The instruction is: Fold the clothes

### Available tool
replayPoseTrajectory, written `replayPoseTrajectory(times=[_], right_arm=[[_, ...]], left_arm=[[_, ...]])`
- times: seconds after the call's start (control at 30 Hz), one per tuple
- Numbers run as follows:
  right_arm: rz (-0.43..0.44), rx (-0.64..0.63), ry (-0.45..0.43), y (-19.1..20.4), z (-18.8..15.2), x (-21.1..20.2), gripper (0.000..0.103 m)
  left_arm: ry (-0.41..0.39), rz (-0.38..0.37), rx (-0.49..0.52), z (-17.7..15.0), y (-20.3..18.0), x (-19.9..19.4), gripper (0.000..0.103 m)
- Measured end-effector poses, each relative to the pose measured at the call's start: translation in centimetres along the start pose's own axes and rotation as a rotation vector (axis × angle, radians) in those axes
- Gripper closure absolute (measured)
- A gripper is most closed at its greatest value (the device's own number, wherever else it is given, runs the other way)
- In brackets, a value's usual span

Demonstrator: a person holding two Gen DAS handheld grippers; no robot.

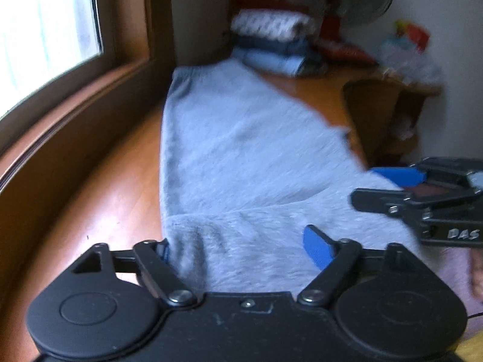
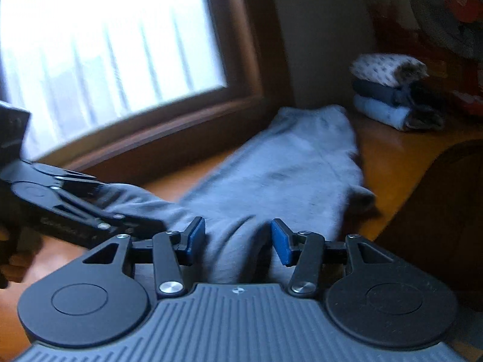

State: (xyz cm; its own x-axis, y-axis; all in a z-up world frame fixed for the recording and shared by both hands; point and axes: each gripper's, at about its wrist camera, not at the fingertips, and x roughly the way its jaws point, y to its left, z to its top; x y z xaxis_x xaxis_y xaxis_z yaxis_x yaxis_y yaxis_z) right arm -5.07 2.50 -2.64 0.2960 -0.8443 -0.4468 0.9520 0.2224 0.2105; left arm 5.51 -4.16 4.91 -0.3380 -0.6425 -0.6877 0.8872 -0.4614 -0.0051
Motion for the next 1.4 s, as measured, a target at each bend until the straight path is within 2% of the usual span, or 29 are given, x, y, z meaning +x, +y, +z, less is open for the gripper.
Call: replayPoseTrajectory(times=[0.07, 0.13, 0.2, 0.37, 0.5, 0.63, 0.73, 0.8, 0.9, 1.0, 1.1, 1.27, 1.4], right_arm=[[0.003, 0.03, 0.042, -1.0, -0.6, 1.4, 0.051], [0.012, 0.032, 0.049, -1.6, -1.0, 1.8, 0.047], [0.021, 0.025, 0.047, -2.1, -1.2, 2.0, 0.038], [0.085, 0.026, 0.05, -3.7, -1.1, 2.9, 0.031], [0.137, 0.026, 0.053, -4.5, -0.5, 3.2, 0.03], [0.208, -0.06, 0.009, -4.4, 1.4, 1.9, 0.03], [0.249, -0.131, -0.015, -4.1, 2.4, 0.9, 0.031], [0.268, -0.149, 0.001, -3.9, 2.6, 1.0, 0.031], [0.216, -0.185, 0.05, -3.6, 1.8, 2.6, 0.031], [0.188, -0.141, 0.088, -4.2, 1.1, 4.1, 0.03], [0.172, -0.079, 0.097, -4.7, 0.8, 4.3, 0.028], [0.088, -0.072, 0.053, -3.5, 0.6, 2.9, 0.028], [-0.006, -0.062, -0.002, -2.2, 0.8, 0.5, 0.028]], left_arm=[[0.018, 0.013, -0.018, 0.0, 0.3, 0.9, 0.0], [0.036, 0.025, -0.035, 0.0, 0.5, 1.7, 0.0], [0.054, 0.038, -0.053, 0.0, 0.8, 2.6, 0.0], [0.086, 0.072, -0.091, 0.2, 1.0, 3.8, 0.0], [0.07, 0.107, -0.118, 1.4, 0.8, 2.3, 0.001], [0.067, 0.257, -0.072, 2.4, -0.1, -1.2, 0.002], [0.062, 0.272, -0.087, 2.3, -1.1, -2.9, 0.002], [0.097, 0.277, -0.069, 1.6, -1.6, -2.1, 0.002], [0.145, 0.284, -0.034, 0.6, -1.8, 0.2, 0.0], [0.115, 0.259, -0.043, -0.1, -1.0, 1.7, 0.0], [0.084, 0.197, -0.078, -0.6, 0.3, 2.2, 0.0], [0.025, 0.1, -0.091, -1.2, 1.7, 1.6, 0.0], [-0.046, 0.083, 0.006, -1.2, 0.9, -0.6, 0.0]])
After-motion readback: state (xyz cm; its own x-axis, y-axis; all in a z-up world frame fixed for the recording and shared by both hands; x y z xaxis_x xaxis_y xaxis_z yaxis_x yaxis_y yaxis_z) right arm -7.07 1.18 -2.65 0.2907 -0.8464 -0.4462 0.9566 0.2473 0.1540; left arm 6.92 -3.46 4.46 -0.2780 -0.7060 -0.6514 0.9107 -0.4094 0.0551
